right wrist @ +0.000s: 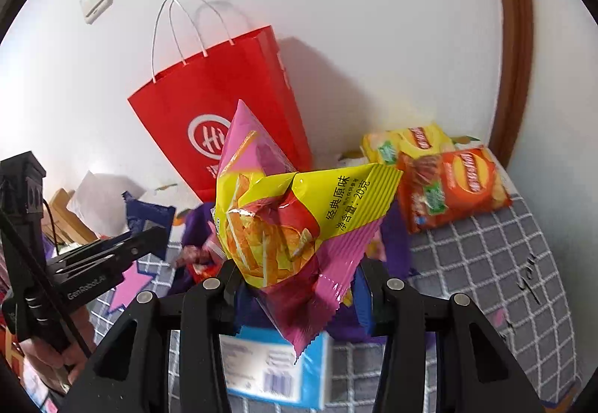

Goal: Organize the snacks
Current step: 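Lift and carry the blue candy and pink-yellow bag over the purple towel, then lower the blue candy and pink-yellow bag onto the towel and open both tools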

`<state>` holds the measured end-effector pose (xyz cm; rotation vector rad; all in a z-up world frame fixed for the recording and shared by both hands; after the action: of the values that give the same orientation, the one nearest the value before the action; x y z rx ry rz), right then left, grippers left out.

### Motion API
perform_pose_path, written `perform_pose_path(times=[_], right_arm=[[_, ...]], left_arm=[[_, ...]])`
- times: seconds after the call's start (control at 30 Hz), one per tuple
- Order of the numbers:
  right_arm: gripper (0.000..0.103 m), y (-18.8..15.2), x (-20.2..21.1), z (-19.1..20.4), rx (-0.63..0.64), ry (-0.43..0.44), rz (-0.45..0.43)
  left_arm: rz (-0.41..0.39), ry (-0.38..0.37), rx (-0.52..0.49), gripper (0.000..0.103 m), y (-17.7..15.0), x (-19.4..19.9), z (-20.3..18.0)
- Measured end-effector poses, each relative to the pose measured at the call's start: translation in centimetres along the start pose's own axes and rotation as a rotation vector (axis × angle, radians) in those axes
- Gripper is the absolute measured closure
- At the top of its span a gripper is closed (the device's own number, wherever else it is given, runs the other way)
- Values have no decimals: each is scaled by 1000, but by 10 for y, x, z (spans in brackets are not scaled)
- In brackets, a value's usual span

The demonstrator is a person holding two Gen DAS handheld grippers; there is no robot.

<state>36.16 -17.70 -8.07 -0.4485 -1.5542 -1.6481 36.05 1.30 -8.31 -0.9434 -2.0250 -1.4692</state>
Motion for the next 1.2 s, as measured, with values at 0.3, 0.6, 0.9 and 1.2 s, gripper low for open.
perform_pose_path(times=[0.3,0.6,0.9,1.2], right_arm=[[58,18,-39,16,73,-23,13],[58,19,-88,18,90,5,52],[58,3,-112,4,135,9,147],[58,-10,-124,1,136,42,215]], left_arm=[[23,34,34,81,4,-31,23],[40,75,70,81,5,-46,41],[69,74,62,81,-3,-57,34],[70,76,71,81,-3,-58,37]])
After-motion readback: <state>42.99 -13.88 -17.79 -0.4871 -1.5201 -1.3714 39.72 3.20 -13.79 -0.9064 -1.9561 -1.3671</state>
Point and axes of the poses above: each gripper's, at about its wrist camera, not at the fingertips, and x roughly against the way its jaws point, z to its left, y to its top, the point moved 7 cm from there along -x, roughly the way its jaws point, and after that the axes turned 7 degrees about x, right-handed, at the moved point
